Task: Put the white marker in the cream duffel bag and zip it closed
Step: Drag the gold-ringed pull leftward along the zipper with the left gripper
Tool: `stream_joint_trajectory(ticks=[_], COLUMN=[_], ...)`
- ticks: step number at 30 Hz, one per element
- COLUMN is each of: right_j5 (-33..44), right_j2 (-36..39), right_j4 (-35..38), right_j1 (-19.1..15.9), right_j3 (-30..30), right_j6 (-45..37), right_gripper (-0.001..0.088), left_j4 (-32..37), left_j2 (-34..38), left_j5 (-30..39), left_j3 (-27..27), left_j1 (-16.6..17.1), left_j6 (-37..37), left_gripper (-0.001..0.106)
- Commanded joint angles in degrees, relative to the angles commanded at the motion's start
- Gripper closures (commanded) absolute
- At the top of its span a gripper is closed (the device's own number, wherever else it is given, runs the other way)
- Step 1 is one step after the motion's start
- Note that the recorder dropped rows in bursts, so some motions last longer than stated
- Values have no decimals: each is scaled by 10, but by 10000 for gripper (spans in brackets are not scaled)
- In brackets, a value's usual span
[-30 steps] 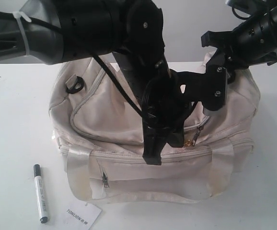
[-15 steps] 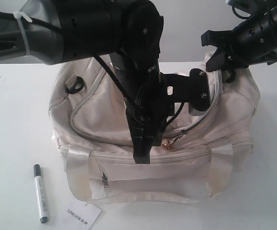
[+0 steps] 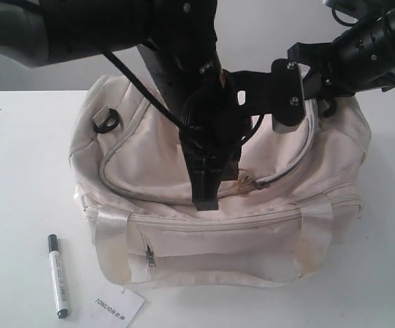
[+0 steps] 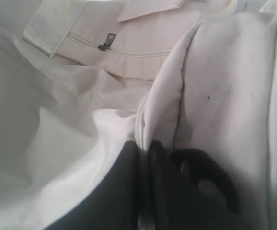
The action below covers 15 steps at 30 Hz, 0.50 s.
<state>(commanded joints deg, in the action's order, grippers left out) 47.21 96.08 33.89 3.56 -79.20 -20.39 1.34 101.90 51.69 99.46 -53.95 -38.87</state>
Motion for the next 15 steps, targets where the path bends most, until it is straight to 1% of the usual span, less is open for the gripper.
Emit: stream_joint_trajectory(ticks=[6, 15], right_j5=[-3, -4], right_j2=[0, 0], right_j4=[-2, -7], right_j1=[0, 0], right_j3=[0, 0], right_j6=[0, 0], right_gripper=[868, 868], left_j4=[0, 0], left_j2=[-24, -46], left_j5=[-33, -50], left_j3=[0, 0], left_j1=[0, 0], left_j6=[0, 0], left_gripper=[1053, 1053])
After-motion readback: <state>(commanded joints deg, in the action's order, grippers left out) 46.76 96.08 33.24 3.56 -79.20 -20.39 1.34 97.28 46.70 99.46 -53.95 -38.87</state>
